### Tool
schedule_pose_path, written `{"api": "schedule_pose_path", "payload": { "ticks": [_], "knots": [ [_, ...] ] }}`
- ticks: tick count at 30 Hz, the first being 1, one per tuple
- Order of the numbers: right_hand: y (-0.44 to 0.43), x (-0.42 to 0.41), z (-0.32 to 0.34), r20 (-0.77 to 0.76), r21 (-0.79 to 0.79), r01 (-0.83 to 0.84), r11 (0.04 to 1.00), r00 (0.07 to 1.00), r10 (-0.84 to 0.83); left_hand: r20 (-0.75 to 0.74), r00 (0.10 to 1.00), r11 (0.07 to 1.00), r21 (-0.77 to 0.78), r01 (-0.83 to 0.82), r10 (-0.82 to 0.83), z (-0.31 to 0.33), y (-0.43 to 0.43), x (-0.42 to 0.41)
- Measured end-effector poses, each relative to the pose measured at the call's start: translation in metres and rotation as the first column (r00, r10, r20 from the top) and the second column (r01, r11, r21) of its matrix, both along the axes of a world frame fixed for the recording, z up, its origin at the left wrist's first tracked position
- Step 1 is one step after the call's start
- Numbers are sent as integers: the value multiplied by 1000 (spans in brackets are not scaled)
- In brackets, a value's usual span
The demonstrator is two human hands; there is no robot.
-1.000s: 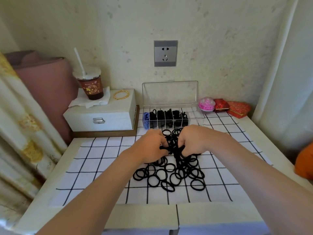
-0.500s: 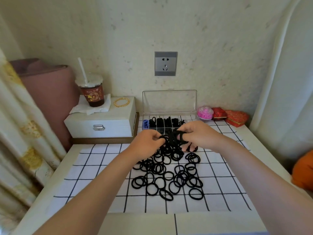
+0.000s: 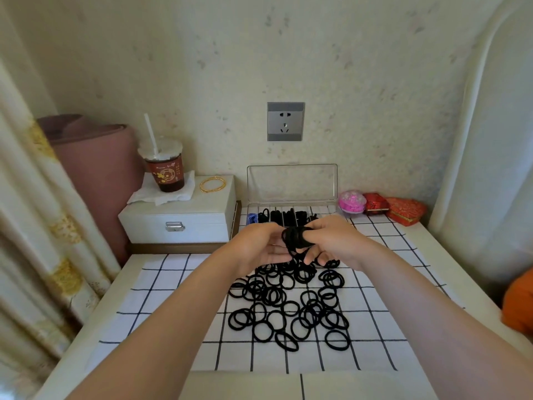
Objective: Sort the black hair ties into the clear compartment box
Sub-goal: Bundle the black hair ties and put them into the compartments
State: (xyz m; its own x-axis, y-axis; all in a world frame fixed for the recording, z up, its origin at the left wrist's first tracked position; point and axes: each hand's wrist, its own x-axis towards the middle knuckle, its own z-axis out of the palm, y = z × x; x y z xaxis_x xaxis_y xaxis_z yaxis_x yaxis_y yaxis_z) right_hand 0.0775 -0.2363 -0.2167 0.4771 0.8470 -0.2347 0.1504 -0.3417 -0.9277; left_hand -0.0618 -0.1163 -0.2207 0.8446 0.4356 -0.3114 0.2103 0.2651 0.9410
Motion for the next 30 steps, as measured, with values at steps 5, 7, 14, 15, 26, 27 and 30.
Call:
{"api": "schedule_pose_path", "payload": {
  "ticks": [5, 7, 14, 15, 26, 27, 30],
  "knots": [
    [0, -3, -2, 74, -23, 72, 997, 995, -70, -33, 995, 979, 175, 104, -99, -7, -3, 2],
    [0, -3, -3, 98, -38, 52, 998, 994, -49, -41, 996, 976, 200, 85, -79, -11, -2, 5],
    [-10, 8, -2, -146, -22, -68, 997, 987, 64, -37, 995, 974, 202, 100, -95, -13, 4, 2],
    [-11, 9, -1, -148, -24, -60, 998, 987, 56, -34, 994, 974, 199, 110, -106, -13, 4, 1],
    [-8, 22, -4, -302, 96, 40, 995, 953, -9, 27, 1000, 943, 331, -13, 5, -9, 8, 26],
    [-7, 26, -4, -315, 114, 70, 991, 949, -31, 33, 999, 944, 330, -7, -4, -7, 10, 32],
    [-6, 42, 0, -334, 148, 170, 974, 936, -113, 68, 997, 977, 213, 23, -38, 1, 16, 53]
  ]
}}
